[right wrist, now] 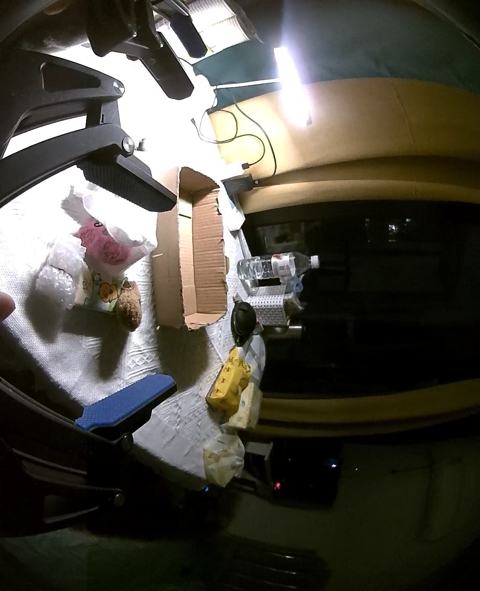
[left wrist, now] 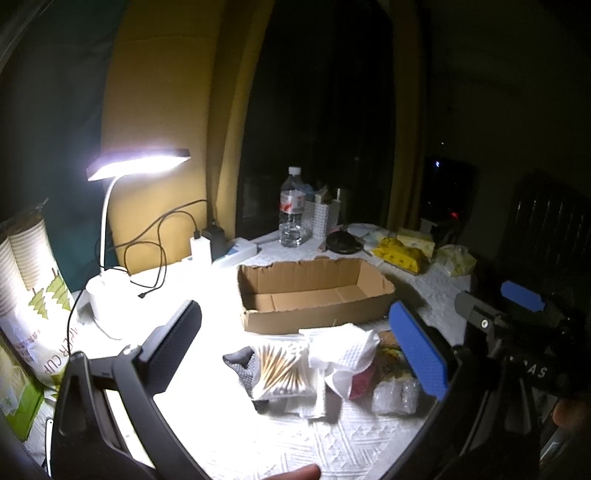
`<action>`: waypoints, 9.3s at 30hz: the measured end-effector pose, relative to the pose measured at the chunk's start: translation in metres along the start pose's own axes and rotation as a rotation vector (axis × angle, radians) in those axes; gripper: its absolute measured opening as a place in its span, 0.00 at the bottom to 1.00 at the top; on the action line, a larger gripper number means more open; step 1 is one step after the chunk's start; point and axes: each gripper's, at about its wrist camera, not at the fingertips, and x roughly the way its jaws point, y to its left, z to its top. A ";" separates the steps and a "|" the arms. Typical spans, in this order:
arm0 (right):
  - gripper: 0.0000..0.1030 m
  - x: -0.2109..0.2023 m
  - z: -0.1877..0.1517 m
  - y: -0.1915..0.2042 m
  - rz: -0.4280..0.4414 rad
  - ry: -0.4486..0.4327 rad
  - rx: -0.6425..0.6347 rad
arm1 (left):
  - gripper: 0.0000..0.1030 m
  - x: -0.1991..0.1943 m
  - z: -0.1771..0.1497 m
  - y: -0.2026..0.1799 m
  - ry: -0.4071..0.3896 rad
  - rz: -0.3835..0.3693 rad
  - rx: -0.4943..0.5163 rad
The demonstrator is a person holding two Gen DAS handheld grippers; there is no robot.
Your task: Organize soft objects
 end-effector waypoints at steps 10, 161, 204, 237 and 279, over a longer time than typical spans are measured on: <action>0.90 0.001 -0.001 0.000 0.004 0.003 0.003 | 1.00 0.000 0.005 -0.001 0.004 -0.001 0.000; 0.57 0.237 0.017 -0.053 0.224 0.218 0.014 | 0.65 0.275 0.010 -0.022 0.483 -0.171 -0.101; 0.63 0.092 -0.039 -0.036 0.152 0.202 0.000 | 0.67 0.126 -0.032 -0.017 0.371 -0.194 -0.063; 0.63 0.077 -0.086 -0.126 0.168 0.177 0.179 | 0.59 0.146 -0.117 -0.119 0.548 -0.159 0.125; 0.59 0.153 -0.092 -0.018 0.239 0.408 -0.001 | 0.52 0.114 -0.066 -0.020 0.376 -0.121 -0.030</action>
